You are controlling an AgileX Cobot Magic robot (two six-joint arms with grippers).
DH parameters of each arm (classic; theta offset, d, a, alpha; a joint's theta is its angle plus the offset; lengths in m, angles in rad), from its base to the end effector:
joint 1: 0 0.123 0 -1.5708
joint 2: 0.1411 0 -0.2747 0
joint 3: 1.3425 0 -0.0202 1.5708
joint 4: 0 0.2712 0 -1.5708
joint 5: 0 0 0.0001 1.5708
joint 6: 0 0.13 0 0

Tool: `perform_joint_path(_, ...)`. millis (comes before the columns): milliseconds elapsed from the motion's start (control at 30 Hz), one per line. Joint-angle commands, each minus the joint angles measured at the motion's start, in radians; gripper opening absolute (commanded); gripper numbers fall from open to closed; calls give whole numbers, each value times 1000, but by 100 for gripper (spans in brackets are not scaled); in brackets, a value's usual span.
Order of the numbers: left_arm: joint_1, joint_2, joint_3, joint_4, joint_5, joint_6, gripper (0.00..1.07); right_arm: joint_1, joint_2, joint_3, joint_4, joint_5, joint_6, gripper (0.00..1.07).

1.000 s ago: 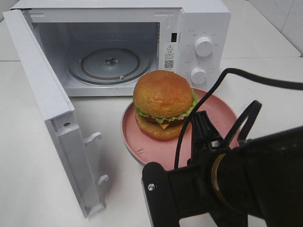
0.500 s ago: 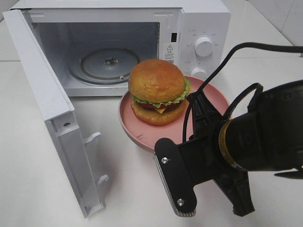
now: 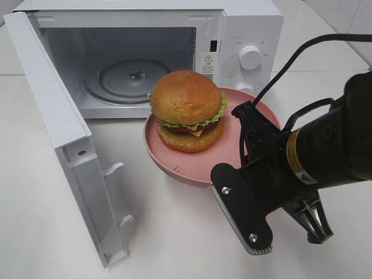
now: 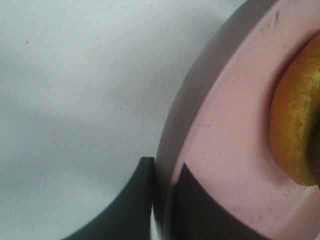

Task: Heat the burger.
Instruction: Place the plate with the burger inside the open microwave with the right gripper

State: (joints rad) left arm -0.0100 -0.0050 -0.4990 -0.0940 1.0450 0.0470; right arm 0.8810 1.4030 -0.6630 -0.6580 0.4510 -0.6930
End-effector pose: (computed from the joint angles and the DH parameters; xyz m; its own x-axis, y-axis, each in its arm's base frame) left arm 0.0582 -0.0111 0.2715 -0.4367 0.0041 -0.8996 0.0829 0.9959 -0.0357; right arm 0.2088 0.1985 0.1422 0.4863 -0.8703 0.0788 -0.6968 -0.4406 -0.5660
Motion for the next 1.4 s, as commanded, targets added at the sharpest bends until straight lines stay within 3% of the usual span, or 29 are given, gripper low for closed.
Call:
perform_joint_path(33,-3,-22,2,-3,-8,-2,101,-69,-18,-6,89,-66,-176,2)
perform_joint_path(267,-3,-22,2,-3,-8,-2,101,-154,-18,-6,242,-135,-431,2)
perform_joint_path(467,-3,-22,2,-3,-8,-2,101,-178,-18,-6,319,-145,-560,2)
perform_joint_path(633,-3,-22,2,-3,-8,-2,101,-222,-18,-19,495,-151,-778,2)
perform_joint_path(900,-3,-22,2,-3,-8,-2,101,-242,-18,-72,651,-126,-954,2)
perform_joint_path(1400,-3,-22,2,-3,-8,-2,101,-241,-18,-72,691,-145,-1005,0)
